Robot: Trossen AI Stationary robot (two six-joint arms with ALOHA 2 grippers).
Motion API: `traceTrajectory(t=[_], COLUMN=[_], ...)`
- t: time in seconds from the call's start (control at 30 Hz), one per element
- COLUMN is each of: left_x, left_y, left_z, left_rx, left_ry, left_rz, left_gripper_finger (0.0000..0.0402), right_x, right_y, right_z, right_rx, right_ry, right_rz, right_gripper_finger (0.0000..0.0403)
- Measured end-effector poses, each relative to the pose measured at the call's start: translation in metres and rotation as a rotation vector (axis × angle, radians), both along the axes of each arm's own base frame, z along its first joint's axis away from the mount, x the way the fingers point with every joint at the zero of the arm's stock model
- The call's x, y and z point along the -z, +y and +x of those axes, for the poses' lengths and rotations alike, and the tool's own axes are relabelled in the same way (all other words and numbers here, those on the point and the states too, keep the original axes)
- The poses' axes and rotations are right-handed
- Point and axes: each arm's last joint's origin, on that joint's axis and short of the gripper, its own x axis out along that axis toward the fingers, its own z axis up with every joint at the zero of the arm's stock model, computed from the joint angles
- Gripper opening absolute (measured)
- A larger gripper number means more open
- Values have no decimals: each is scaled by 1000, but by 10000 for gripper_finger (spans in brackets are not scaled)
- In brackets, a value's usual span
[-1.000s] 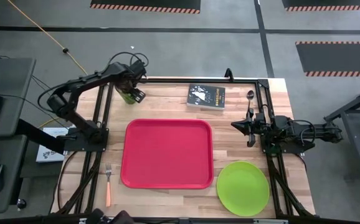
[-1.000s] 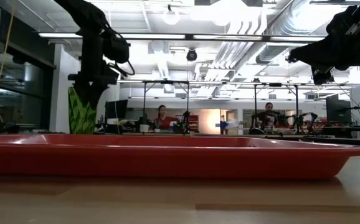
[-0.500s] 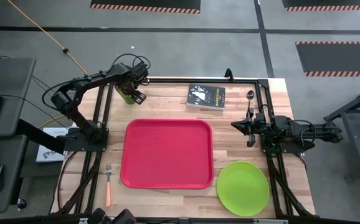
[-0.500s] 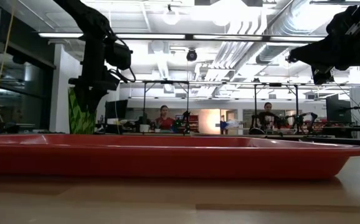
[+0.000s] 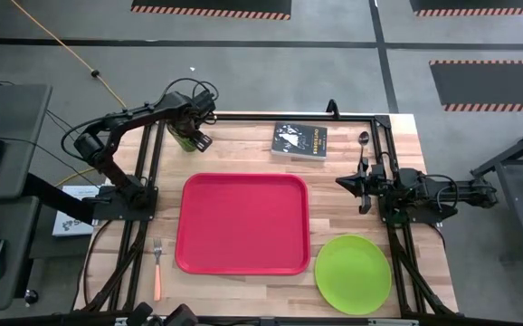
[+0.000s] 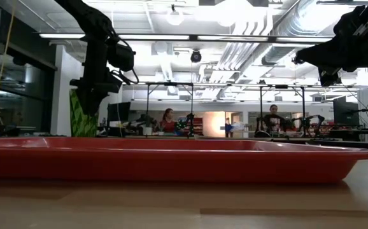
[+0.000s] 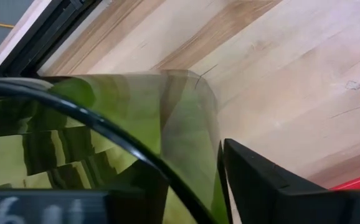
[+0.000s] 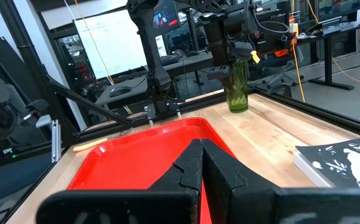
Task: Pick and place plate/cup/fork/spoon on tray
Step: Put the green cup on the top left of the red tray
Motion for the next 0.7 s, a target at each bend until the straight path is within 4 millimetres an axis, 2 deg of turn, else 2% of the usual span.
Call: traceTrajectory(t=[0.53,0.7], left_x=[0,0], left_y=[0,0], left_z=[0,0], left_rx=[3,9], left_ry=[0,1], left_rz=[-1,-2], left_gripper_finger=[14,8], right_x=[0,0], right_y=[0,0], right_z=[0,0], right_rx=[0,0], right_ry=[0,0], right_rz=[0,0], right_gripper_finger=[0,0])
